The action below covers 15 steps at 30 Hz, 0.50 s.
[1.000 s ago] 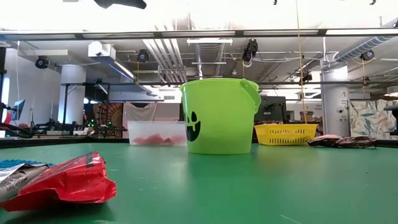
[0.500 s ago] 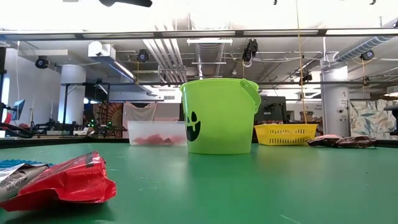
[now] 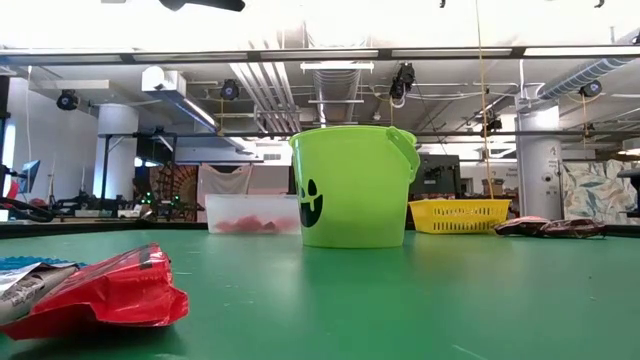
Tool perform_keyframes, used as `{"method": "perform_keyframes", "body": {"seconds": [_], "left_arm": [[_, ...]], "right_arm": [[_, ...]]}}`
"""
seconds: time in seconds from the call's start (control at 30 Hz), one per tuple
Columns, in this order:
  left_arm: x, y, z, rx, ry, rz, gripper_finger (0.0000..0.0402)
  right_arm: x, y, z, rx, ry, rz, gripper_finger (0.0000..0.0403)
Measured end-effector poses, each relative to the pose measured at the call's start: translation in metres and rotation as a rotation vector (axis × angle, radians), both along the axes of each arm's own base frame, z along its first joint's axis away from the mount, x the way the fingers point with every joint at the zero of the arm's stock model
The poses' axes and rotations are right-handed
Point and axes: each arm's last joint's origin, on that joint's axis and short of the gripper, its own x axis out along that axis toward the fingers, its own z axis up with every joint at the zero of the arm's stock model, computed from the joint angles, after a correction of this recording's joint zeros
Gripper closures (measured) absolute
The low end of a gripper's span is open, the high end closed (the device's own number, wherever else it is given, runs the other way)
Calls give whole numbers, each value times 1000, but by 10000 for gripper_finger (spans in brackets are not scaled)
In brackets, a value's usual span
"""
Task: Sort candy by brand, put in halloween buckets
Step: Put the white chocolate into the green bucket
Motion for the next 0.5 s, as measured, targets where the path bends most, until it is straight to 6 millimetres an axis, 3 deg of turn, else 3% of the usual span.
{"method": "perform_keyframes", "body": {"seconds": [0.3, 0.5], "left_arm": [[0, 0, 0, 0, 0, 2, 270], [0, 0, 0, 0, 0, 2, 270]], "right_arm": [[2, 3, 1, 20, -17, 10, 358], [3, 3, 6, 22, -40, 17, 381]]}}
